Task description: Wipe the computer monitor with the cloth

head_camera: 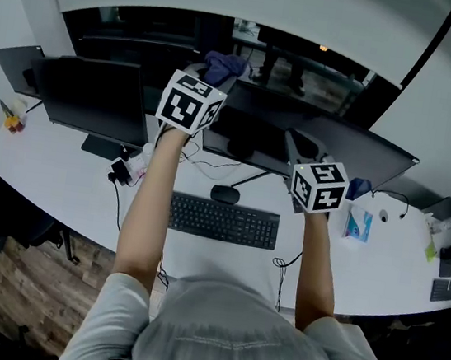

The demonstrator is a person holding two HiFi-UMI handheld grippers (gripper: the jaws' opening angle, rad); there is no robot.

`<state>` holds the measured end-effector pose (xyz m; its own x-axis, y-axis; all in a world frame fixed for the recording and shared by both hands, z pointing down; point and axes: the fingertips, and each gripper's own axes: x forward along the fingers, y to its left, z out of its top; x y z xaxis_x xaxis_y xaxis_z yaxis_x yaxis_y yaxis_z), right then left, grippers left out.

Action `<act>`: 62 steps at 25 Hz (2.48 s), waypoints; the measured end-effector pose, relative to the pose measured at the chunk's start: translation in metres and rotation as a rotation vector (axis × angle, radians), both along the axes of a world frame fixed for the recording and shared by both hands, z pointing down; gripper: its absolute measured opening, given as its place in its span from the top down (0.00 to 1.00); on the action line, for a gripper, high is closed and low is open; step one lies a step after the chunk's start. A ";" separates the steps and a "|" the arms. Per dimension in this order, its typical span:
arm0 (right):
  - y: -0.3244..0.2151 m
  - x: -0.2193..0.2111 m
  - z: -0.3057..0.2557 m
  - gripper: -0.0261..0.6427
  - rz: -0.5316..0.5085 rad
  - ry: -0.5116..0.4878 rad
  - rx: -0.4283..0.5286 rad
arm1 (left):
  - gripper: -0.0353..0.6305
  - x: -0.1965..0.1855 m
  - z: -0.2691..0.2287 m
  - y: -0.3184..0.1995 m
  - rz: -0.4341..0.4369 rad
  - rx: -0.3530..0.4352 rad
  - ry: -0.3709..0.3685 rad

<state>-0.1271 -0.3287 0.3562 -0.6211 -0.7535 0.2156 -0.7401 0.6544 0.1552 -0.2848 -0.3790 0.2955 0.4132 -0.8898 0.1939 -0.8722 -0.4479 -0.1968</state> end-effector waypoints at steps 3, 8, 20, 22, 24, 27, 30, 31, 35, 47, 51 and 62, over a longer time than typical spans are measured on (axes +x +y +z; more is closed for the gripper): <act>0.000 -0.009 0.000 0.96 0.004 -0.005 0.003 | 0.83 -0.011 0.003 0.002 0.005 -0.004 -0.001; 0.002 -0.015 -0.001 0.96 0.017 -0.010 0.005 | 0.83 -0.022 0.005 0.002 0.020 -0.012 -0.007; 0.007 -0.004 -0.004 0.96 0.059 -0.013 0.010 | 0.83 -0.049 0.007 0.001 -0.002 -0.018 -0.002; 0.008 -0.003 -0.005 0.96 0.057 -0.010 0.009 | 0.83 -0.054 0.008 0.001 -0.011 -0.021 0.002; 0.010 -0.005 -0.006 0.96 0.054 -0.009 0.012 | 0.83 -0.062 0.008 0.002 -0.026 -0.023 0.008; 0.011 -0.004 -0.010 0.96 0.052 -0.008 0.020 | 0.83 -0.074 0.014 0.004 -0.081 -0.011 0.000; 0.015 0.003 -0.008 0.96 0.050 0.007 0.022 | 0.83 -0.088 0.035 0.010 -0.160 0.003 -0.026; 0.016 0.006 -0.007 0.96 0.051 0.013 0.022 | 0.83 -0.092 0.040 0.014 -0.185 0.021 -0.026; 0.023 0.030 -0.006 0.96 0.087 0.023 0.026 | 0.83 -0.095 0.044 0.043 -0.255 0.112 -0.008; 0.061 0.132 -0.016 0.96 0.183 0.085 0.132 | 0.82 0.060 0.027 0.095 -0.016 0.255 0.023; 0.072 0.173 -0.023 0.96 0.245 0.079 0.145 | 0.82 0.112 0.025 0.110 0.077 0.279 0.097; 0.125 0.247 -0.018 0.96 0.334 0.112 0.167 | 0.82 0.198 0.047 0.150 0.225 0.282 0.019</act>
<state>0.1203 -0.2032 0.3387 -0.3149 -0.9408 0.1254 -0.8806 0.3389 0.3313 -0.0870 -0.2292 0.3429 0.6062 -0.7933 -0.0564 -0.7625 -0.5596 -0.3246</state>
